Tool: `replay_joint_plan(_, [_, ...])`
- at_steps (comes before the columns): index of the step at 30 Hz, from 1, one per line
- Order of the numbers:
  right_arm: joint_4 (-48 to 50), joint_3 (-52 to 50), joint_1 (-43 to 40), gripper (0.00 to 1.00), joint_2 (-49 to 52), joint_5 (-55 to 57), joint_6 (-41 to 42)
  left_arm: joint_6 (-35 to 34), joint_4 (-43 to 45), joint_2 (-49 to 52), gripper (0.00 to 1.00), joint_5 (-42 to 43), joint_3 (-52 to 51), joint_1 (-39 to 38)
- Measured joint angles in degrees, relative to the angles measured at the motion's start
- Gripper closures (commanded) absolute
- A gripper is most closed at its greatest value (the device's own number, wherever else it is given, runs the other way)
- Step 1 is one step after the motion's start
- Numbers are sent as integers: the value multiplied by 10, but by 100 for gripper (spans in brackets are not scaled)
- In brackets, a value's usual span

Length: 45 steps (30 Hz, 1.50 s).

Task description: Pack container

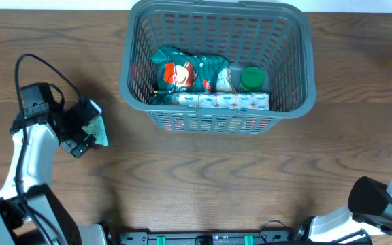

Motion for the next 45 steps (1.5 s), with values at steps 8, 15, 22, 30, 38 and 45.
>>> replay_joint_plan(8, [0, 0, 0, 1, 0, 0, 0, 73, -5, 22, 2, 8, 0, 0])
replay_joint_plan(15, [0, 0, 0, 1, 0, 0, 0, 126, -10, 47, 2, 9, 0, 0])
replay_joint_plan(22, [0, 0, 0, 1, 0, 0, 0, 141, -25, 92, 2, 29, 0, -5])
replay_joint_plan(30, [0, 0, 0, 1, 0, 0, 0, 140, -31, 110, 2, 38, 4, -8])
replay_joint_plan(38, [0, 0, 0, 1, 0, 0, 0, 140, -25, 110, 1, 42, 5, -8])
replay_joint_plan(45, [0, 0, 0, 1, 0, 0, 0, 140, -24, 110, 2, 45, 5, -8])
